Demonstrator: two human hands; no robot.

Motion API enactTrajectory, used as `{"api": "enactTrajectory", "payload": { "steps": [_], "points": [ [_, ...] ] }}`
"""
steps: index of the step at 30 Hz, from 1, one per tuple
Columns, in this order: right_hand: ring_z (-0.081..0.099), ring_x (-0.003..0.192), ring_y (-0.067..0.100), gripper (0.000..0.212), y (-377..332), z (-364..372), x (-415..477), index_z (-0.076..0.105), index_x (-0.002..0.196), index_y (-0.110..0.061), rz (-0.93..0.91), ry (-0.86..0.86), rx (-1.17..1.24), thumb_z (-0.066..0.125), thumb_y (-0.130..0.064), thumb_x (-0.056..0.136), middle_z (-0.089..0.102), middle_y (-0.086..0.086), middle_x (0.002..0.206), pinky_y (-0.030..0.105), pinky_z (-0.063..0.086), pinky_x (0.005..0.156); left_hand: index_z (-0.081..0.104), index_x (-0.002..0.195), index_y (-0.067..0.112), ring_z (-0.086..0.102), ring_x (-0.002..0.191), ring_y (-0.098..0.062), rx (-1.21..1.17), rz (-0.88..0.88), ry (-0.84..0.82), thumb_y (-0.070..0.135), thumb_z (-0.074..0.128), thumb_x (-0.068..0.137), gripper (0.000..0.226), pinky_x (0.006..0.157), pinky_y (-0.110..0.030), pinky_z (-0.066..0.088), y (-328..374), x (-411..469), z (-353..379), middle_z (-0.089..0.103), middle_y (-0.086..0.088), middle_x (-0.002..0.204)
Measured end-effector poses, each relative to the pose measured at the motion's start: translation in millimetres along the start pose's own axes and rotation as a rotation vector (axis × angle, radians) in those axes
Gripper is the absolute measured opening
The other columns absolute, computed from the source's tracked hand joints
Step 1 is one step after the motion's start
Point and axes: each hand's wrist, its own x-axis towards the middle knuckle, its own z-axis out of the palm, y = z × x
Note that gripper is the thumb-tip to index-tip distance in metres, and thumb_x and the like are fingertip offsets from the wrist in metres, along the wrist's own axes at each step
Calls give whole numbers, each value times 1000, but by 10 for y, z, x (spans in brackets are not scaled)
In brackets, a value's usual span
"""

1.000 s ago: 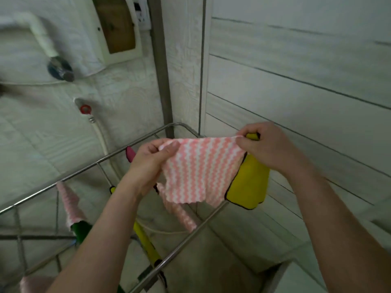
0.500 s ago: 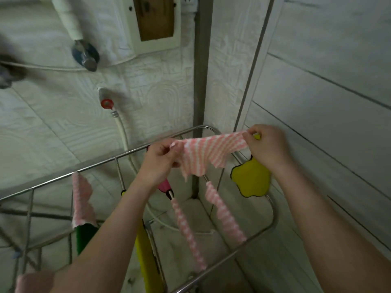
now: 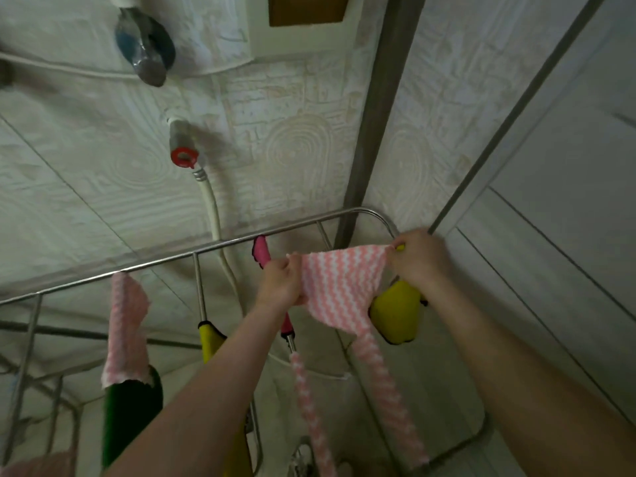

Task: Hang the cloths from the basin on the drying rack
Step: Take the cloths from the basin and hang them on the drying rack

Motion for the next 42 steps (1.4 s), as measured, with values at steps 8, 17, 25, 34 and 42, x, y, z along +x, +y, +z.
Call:
{"api": "enactTrajectory", "payload": {
  "steps": [8, 17, 25, 34, 42],
  "points": [
    [65, 95, 28, 30, -125, 269, 499, 72, 109, -17, -95, 93, 13, 49, -31, 93, 70, 10, 107, 34, 54, 81, 66, 97, 8, 66, 63, -29, 7, -86, 143, 38, 34, 98, 44, 67, -50, 60, 47, 421, 64, 66, -13, 74],
    [61, 101, 24, 34, -215, 426, 620, 65, 115, -12, -166, -95, -32, 57, -36, 91, 67, 8, 114, 29, 45, 82, 58, 73, 4, 69, 68, -38, 162, -104, 221, 20, 33, 94, 36, 72, -50, 58, 80, 725, 29, 61, -16, 59],
    [63, 75, 13, 26, -51, 560, 206, 75, 92, -12, -263, -527, 7, 74, -34, 79, 72, 4, 88, 25, 45, 64, 40, 126, 18, 51, 67, -15, 109, -102, -26, 5, 60, 83, 49, 68, -32, 48, 2, 316, 259, 53, -3, 82],
    [61, 87, 9, 15, 127, 497, 16, 72, 100, -22, -279, -409, 169, 64, -26, 88, 67, -9, 92, 28, 47, 79, 59, 91, 15, 47, 74, -10, 450, 177, -211, 5, 70, 74, 22, 58, -13, 33, -501, -163, 574, 47, 11, 74],
    [58, 86, 10, 38, 201, 376, -234, 56, 105, -32, -320, -518, 20, 73, -27, 71, 56, -12, 94, 34, 53, 75, 68, 86, 13, 59, 79, -16, 629, 497, 50, 21, 65, 81, 10, 63, -19, 34, -500, -215, 561, 65, -2, 86]
  ]
}}
